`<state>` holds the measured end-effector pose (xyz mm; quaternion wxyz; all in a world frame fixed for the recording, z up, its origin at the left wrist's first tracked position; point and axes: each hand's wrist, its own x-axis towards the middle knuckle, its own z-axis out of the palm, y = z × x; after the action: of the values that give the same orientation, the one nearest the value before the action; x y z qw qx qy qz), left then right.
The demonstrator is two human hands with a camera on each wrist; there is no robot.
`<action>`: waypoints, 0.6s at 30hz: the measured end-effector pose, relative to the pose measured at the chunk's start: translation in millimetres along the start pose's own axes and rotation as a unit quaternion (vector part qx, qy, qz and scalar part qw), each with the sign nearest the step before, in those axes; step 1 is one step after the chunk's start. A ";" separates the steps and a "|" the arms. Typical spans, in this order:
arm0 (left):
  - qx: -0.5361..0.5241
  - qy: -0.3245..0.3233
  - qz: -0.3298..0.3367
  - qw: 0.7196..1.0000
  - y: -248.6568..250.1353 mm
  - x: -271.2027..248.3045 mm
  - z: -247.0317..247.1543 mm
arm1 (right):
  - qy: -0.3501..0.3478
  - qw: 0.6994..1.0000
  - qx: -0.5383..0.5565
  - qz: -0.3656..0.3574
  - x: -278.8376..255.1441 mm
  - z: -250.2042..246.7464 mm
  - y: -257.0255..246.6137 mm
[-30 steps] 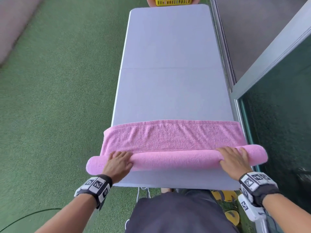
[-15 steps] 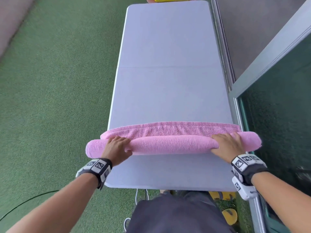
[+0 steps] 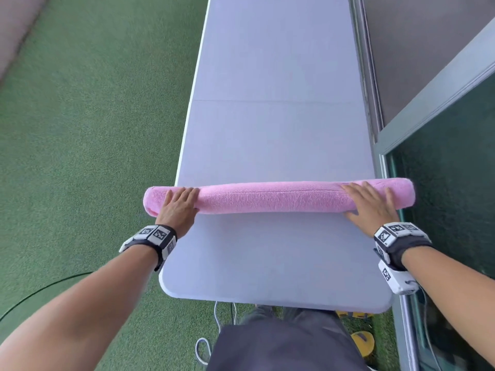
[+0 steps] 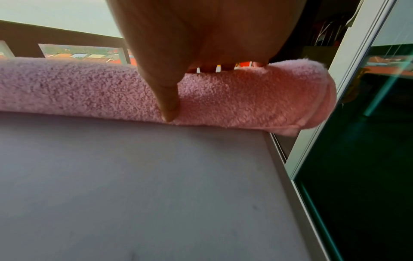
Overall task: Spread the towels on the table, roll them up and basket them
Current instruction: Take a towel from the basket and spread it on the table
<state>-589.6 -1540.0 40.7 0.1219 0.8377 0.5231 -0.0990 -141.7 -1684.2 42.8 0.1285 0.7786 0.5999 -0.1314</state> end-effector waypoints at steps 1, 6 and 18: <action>-0.004 -0.003 -0.005 1.000 2.5 3.5 -3.3 | 0.004 1.000 0.010 0.008 3.9 -3.5 -1.6; -0.061 -0.020 -0.094 0.993 53.5 -9.2 -12.6 | 0.015 0.996 0.082 0.026 -6.4 -12.7 -30.1; -0.363 -0.116 -0.173 0.908 194.8 -57.6 25.7 | -0.098 0.938 0.305 0.133 -68.9 10.3 -144.8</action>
<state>-440.1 -1679.4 52.8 0.4585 0.6147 0.6416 -0.0183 -299.4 -1714.1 51.8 -0.0408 0.8363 0.4063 -0.3660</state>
